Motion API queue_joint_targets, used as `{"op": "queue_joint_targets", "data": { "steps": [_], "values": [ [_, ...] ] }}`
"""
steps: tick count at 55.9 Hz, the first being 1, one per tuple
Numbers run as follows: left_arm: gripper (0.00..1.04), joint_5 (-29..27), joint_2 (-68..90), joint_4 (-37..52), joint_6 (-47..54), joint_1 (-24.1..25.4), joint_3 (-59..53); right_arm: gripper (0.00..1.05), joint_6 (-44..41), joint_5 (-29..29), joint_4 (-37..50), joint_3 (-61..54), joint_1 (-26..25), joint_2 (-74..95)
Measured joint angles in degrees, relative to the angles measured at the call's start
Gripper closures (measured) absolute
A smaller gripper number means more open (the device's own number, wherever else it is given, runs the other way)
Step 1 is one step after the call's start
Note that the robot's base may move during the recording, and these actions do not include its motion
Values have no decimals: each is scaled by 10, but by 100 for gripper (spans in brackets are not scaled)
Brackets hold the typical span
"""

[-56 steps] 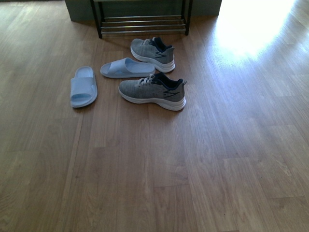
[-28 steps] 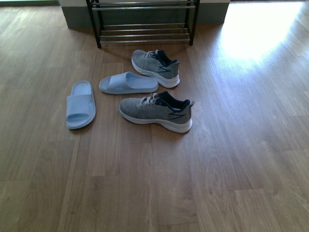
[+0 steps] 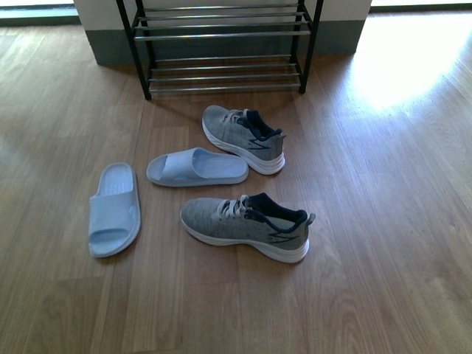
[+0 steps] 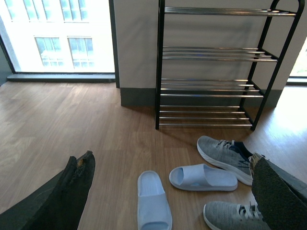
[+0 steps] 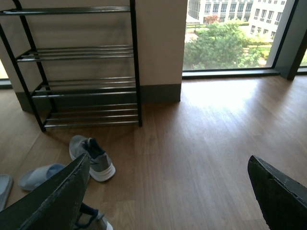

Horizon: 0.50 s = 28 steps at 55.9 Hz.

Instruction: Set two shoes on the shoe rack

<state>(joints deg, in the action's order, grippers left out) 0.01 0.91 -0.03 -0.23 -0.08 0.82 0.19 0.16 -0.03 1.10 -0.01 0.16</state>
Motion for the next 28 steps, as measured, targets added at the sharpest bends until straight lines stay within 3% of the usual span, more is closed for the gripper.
{"op": "queue_joint_targets", "data": {
  "steps": [28],
  "values": [
    [9, 0, 0, 0, 0, 0, 0, 9, 0, 0, 0, 0, 0, 1]
  ]
}}
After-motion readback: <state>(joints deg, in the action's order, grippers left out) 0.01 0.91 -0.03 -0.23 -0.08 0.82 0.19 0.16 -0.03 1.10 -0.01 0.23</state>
